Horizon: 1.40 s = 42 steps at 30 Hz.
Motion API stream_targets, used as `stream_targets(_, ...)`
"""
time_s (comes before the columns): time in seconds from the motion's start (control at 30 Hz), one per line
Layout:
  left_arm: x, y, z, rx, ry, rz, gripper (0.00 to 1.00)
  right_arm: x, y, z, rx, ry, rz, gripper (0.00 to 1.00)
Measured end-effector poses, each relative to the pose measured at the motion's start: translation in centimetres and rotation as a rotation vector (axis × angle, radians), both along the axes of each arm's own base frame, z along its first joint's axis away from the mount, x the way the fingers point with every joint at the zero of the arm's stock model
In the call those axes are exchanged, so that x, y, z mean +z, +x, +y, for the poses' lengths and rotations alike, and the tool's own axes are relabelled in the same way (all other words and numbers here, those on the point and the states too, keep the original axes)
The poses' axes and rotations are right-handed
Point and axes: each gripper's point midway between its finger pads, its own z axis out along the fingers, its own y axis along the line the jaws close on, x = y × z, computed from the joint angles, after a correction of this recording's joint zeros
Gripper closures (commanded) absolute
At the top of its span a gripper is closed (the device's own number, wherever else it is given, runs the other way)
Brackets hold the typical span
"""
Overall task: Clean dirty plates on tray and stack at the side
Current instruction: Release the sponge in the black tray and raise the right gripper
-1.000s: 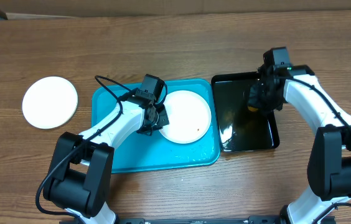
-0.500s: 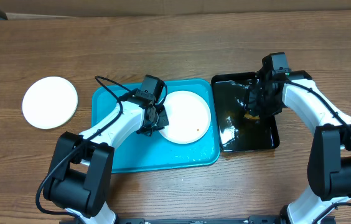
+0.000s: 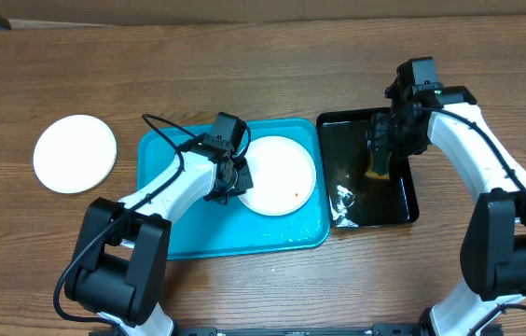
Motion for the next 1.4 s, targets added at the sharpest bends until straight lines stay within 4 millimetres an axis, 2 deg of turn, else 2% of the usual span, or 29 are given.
stream_targets(0.13,0.0,-0.1,0.0,0.000,0.001,0.002,0.80,-1.7,0.2,0.0,0.000,0.003,-0.030,0.39)
stream_targets(0.2,0.0,-0.1,0.0,0.000,0.001,0.003,0.81,-2.6,-0.1,0.0,0.000,0.004,-0.036,0.44)
stream_targets(0.23,0.0,-0.1,0.0,0.000,0.001,0.003,0.82,-3.3,-0.3,0.0,0.000,0.004,-0.036,0.51)
stream_targets(0.33,0.0,-0.1,0.0,0.000,0.001,0.002,0.83,-4.6,-0.6,0.0,0.004,-0.001,-0.053,0.88)
stream_targets(0.37,0.0,-0.1,0.0,0.000,0.001,0.003,0.83,-4.9,-0.6,0.0,0.007,-0.006,-0.059,0.91)
stream_targets(0.4,0.0,-0.1,0.0,0.000,0.001,0.003,0.82,-5.0,-0.6,0.0,0.003,-0.004,-0.062,0.90)
stream_targets(0.53,0.0,-0.1,0.0,0.000,0.001,0.003,0.76,-4.9,-0.4,0.7,0.022,0.029,-0.074,0.63)
stream_targets(0.6,0.0,-0.1,0.0,-0.001,0.001,0.003,0.72,-4.4,-0.8,1.3,0.033,0.065,-0.045,0.57)
stream_targets(0.83,0.0,-0.1,0.0,-0.003,0.002,0.003,0.71,0.2,-0.6,2.5,0.044,0.121,0.017,0.57)
stream_targets(0.9,0.0,-0.2,0.1,-0.003,0.003,0.007,0.71,0.5,-1.3,2.6,0.045,0.125,0.043,0.55)
stream_targets(1.0,-0.1,-0.2,0.1,-0.003,0.004,0.009,0.71,-0.1,-2.8,2.4,0.040,0.119,0.103,0.53)
stream_targets(1.13,-0.1,-0.2,0.1,-0.003,0.003,0.007,0.72,-2.1,-3.9,1.9,0.033,0.092,0.130,0.54)
stream_targets(1.17,-0.1,-0.2,0.1,-0.004,0.003,0.007,0.73,-2.5,-4.0,1.8,0.031,0.087,0.128,0.59)
stream_targets(1.23,-0.1,-0.2,0.1,-0.004,0.003,0.006,0.72,-3.8,-4.3,1.4,0.033,0.068,0.117,0.87)
stream_targets(1.27,-0.1,-0.2,0.1,-0.004,0.003,0.006,0.73,-4.2,-4.3,1.3,0.026,0.064,0.113,0.95)
stream_targets(1.33,-0.1,-0.2,0.1,-0.004,0.003,0.006,0.72,-5.0,-4.3,1.2,0.027,0.058,0.095,0.96)
stream_targets(1.4,-0.1,-0.2,0.1,-0.004,0.003,0.006,0.71,-5.2,-4.1,1.2,0.022,0.060,0.082,0.84)
